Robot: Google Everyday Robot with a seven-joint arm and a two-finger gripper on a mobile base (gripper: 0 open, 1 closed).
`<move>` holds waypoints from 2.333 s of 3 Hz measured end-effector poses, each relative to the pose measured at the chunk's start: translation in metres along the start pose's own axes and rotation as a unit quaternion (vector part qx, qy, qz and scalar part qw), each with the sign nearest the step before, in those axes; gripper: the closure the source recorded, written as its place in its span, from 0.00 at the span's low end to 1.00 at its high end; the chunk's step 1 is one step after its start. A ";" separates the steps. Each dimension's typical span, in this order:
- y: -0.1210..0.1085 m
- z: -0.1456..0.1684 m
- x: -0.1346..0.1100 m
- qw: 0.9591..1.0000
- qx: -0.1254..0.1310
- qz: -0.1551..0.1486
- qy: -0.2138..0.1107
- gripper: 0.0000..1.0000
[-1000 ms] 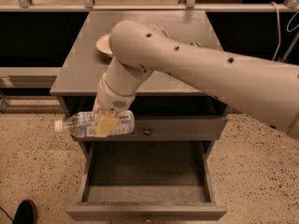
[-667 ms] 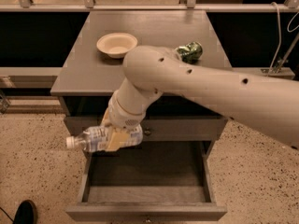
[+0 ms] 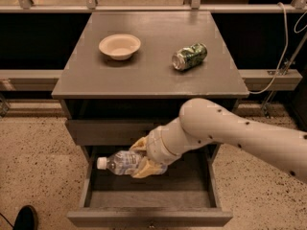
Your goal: Place blue plastic bottle into middle drawer
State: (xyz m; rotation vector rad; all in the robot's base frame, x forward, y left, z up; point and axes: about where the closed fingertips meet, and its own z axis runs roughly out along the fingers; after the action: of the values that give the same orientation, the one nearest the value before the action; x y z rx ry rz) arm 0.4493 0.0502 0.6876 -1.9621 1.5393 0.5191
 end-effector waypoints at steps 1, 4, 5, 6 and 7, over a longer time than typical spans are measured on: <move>0.005 -0.009 0.037 0.997 0.043 0.030 -0.056 1.00; 0.002 -0.007 0.091 0.957 0.080 0.011 -0.278 1.00; 0.010 -0.001 0.104 0.933 0.087 -0.019 -0.348 1.00; 0.023 0.004 0.125 0.923 0.098 -0.001 -0.371 1.00; 0.045 0.012 0.156 0.911 0.124 0.064 -0.388 1.00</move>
Offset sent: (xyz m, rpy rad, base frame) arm 0.0253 -0.0899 -0.0509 0.4163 0.0201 -0.1609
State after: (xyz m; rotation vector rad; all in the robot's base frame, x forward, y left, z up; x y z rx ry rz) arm 0.4470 -0.0645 0.5718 -1.2251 1.1359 0.9627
